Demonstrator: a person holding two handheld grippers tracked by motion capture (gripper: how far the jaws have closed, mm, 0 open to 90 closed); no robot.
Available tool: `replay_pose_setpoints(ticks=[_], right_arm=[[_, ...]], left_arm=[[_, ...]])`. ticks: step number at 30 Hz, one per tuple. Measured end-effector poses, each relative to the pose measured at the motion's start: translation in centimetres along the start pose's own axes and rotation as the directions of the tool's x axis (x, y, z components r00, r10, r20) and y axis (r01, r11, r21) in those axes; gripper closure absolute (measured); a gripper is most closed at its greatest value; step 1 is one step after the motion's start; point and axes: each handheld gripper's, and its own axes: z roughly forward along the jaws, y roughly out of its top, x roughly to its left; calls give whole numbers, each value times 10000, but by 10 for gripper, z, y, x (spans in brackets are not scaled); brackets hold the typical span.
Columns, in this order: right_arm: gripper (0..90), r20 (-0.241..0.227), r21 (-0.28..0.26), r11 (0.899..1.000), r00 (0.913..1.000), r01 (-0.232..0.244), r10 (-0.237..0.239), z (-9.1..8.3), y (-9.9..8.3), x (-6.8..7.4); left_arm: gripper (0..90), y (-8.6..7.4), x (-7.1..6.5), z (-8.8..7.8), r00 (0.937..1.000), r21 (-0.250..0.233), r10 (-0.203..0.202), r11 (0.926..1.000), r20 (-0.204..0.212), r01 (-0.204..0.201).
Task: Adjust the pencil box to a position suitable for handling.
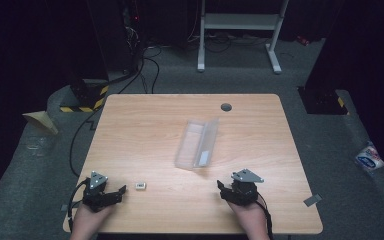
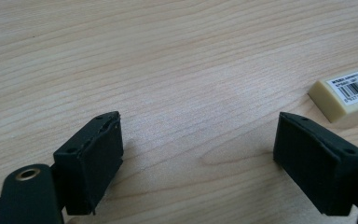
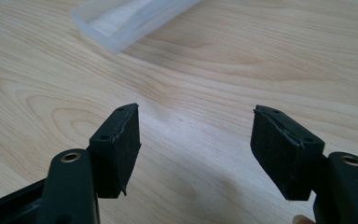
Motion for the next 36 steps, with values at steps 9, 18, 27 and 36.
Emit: replay_pose_setpoints(ticks=[9,18,27,36], right_arm=[[333,-2,-575,9983,10000,-77,77,2,16,16],[351,155,-904,9959,9999,-12,26,9,29,29],[419,85,-893,9958,9998,198,-191,26,45,39],[488,324,-1025,9946,9993,-143,177,39,52,38]], left_arm=[[160,0,0,0,10000,-13,10,10000,9,-10],[160,0,0,0,10000,-15,50,10000,36,-50],[160,0,0,0,10000,-32,52,10000,45,-52],[159,0,0,0,9999,-43,60,10000,85,-60]])
